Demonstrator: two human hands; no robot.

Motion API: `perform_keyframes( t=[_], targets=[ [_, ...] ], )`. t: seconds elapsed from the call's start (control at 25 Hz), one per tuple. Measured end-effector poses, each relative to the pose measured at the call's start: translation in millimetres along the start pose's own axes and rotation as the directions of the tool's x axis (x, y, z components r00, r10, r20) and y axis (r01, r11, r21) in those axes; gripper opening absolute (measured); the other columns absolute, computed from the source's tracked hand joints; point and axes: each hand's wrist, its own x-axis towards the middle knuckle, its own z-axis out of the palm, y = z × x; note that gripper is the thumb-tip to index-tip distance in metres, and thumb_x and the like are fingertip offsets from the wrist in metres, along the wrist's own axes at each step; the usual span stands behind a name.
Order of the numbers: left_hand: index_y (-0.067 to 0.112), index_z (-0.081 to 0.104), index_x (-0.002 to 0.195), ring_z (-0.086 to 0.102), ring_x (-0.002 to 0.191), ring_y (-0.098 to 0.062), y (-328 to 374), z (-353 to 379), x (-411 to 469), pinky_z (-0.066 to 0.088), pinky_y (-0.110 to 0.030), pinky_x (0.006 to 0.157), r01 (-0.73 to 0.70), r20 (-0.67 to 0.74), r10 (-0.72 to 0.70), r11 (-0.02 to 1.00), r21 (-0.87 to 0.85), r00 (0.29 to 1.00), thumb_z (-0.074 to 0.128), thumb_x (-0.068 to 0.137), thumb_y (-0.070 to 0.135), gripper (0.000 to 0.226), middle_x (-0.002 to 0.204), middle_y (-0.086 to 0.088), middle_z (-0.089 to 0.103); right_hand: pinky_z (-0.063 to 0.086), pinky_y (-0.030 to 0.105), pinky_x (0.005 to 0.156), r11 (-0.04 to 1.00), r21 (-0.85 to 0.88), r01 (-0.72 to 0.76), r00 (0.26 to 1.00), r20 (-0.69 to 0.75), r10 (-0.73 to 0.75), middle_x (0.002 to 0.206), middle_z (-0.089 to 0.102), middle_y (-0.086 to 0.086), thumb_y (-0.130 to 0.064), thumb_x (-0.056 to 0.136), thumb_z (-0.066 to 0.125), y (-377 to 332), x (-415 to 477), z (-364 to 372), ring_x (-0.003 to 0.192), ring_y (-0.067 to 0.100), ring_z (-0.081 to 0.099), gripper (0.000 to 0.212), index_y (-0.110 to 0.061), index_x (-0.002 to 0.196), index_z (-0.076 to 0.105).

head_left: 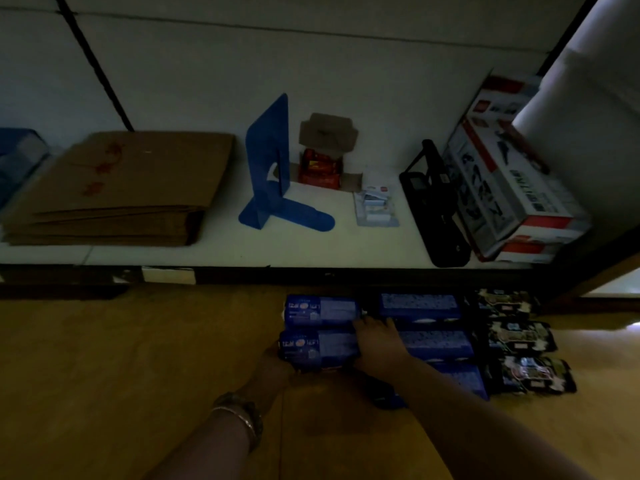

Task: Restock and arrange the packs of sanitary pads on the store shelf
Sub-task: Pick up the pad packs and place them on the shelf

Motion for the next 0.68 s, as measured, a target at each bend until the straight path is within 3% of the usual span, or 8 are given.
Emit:
perform_keyframes(
  t=[0.12,0.24,0.32,0.44,0.56,0.68],
  targets=[
    [0.009,0.051,0.111,0.044,0.069,-0.005,-2,8,8,0.043,-0.003,0.054,-0.006,-0.023,0.006,1.000,0.005,1.000,0.037,0.097,-0.004,0.023,0.089,-0.002,0.053,0.020,0.041,0.110,0.998,-0.001,-0.057,0.998,-0.036,0.057,0.137,0.043,0.010,-0.033,0.088,0.053,4,9,7,0.128,0.023,0.038,0.060,-0.014,0.140,0.030],
    [-0.002,0.044,0.129,0.045,0.068,-0.004,-9,12,12,0.044,-0.013,0.067,-0.011,-0.018,0.011,1.000,0.000,1.000,0.040,0.092,-0.012,0.038,0.099,-0.007,0.059,0.018,0.043,0.112,0.996,-0.053,-0.065,0.998,-0.008,0.065,0.137,0.041,0.011,-0.033,0.088,0.055,4,8,8,0.128,0.025,0.038,0.062,-0.013,0.140,0.028],
    [-0.009,0.042,0.130,0.043,0.067,-0.006,-12,16,13,0.044,-0.013,0.069,-0.013,-0.047,0.011,0.999,-0.034,0.999,0.036,0.093,-0.014,0.038,0.108,-0.014,0.058,0.015,0.045,0.112,0.994,-0.104,-0.039,0.999,0.013,0.041,0.140,0.038,0.012,-0.034,0.088,0.056,3,6,7,0.129,0.026,0.035,0.066,-0.011,0.141,0.026],
    [-0.012,0.043,0.127,0.043,0.066,-0.010,-12,17,15,0.043,-0.004,0.048,0.002,-0.116,-0.019,0.989,-0.145,0.993,0.033,0.095,-0.012,0.033,0.102,-0.010,0.056,0.014,0.046,0.111,0.992,-0.127,-0.016,1.000,0.009,0.018,0.140,0.038,0.013,-0.034,0.088,0.056,-1,6,5,0.130,0.026,0.034,0.063,-0.009,0.139,0.029],
    [-0.005,0.047,0.125,0.049,0.071,-0.009,-16,12,20,0.047,-0.012,0.060,-0.006,-0.143,-0.020,0.984,-0.180,0.990,0.040,0.095,-0.008,0.031,0.119,-0.024,0.056,0.011,0.047,0.112,0.990,-0.138,-0.022,0.999,0.025,0.026,0.141,0.037,0.015,-0.033,0.090,0.053,-8,7,5,0.131,0.028,0.033,0.062,-0.007,0.141,0.027],
    [-0.002,0.045,0.129,0.050,0.072,-0.008,-18,8,20,0.048,-0.008,0.054,0.026,-0.110,-0.045,0.986,-0.167,0.993,0.040,0.095,-0.008,0.035,0.109,-0.012,0.057,0.011,0.049,0.112,0.987,-0.157,-0.031,0.998,0.043,0.038,0.143,0.035,0.016,-0.032,0.091,0.053,-11,7,5,0.131,0.029,0.033,0.063,-0.006,0.142,0.025]
  ],
)
